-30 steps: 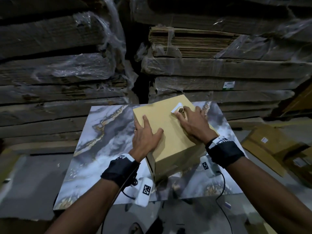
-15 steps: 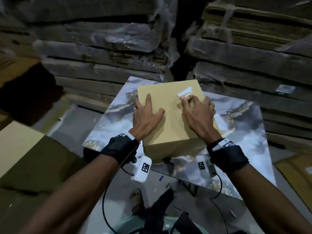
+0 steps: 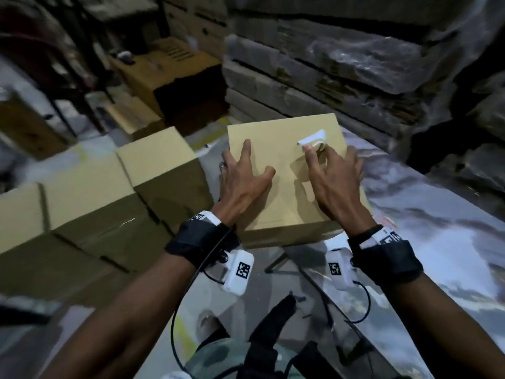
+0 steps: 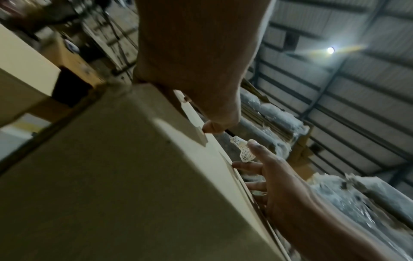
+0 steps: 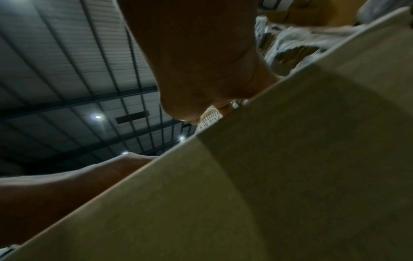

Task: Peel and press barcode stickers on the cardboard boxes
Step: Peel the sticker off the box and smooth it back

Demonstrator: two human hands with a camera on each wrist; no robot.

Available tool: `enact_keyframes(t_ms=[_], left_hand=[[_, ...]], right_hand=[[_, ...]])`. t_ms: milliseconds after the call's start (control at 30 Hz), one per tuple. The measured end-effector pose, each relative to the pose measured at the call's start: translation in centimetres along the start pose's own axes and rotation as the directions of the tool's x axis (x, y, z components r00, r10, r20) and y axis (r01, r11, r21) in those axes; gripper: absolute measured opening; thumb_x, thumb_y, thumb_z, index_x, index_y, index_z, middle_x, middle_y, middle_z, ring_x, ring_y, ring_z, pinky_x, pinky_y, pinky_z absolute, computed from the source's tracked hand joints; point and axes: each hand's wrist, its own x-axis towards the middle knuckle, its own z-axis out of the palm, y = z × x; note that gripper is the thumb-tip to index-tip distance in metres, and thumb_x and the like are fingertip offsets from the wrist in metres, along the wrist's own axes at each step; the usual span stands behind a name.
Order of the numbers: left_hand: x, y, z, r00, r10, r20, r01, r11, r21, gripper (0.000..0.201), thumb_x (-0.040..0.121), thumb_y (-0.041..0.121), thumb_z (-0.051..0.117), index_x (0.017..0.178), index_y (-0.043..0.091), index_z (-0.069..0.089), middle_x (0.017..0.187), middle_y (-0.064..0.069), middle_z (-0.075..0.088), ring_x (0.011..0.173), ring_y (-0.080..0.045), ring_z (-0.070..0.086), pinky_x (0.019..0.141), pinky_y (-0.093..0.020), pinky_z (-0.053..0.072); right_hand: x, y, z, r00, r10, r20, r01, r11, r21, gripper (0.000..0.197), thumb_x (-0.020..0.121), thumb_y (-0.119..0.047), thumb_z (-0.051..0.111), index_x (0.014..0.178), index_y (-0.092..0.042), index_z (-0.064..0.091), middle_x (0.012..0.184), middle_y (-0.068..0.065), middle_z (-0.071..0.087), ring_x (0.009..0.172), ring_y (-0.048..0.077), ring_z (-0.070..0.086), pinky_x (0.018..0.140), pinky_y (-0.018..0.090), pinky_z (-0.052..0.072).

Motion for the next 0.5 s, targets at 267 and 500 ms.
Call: enact_keyframes(t_ms=[267, 500], left_hand=[[-0.8, -10.8, -7.2, 0.96, -0.221, -0.172, 0.208, 0.974, -0.091, 0.087, 0.08, 0.062, 0.055, 0.156, 0.035, 0.024, 0.159, -0.011, 0.02, 0.131, -0.044, 0.044, 0.101, -0.053, 0.049], [-4.3, -21.5, -11.4, 0.907, -0.356, -0.223, 0.335, 0.933, -0.128, 0.084, 0.08, 0.063, 0.052, 0.154, 0.043, 0.018, 0.159, -0.001, 0.015, 0.133, -0.04, 0.042, 0.099, -0.053, 0.051]], right_hand=[[-1.9, -10.1, 8.3, 0.965, -0.201, 0.166, 0.206, 0.978, -0.012, 0.064, 0.096, -0.077, 0.029, 0.119, -0.029, 0.064, 0.132, 0.012, 0.04, 0.123, 0.038, 0.038, 0.109, 0.058, 0.034], [-7.1, -16.3, 16.4, 0.902, -0.294, 0.317, 0.295, 0.954, 0.047, 0.055, 0.098, -0.074, 0.032, 0.116, -0.033, 0.064, 0.141, 0.014, 0.037, 0.132, 0.036, 0.032, 0.113, 0.053, 0.03]])
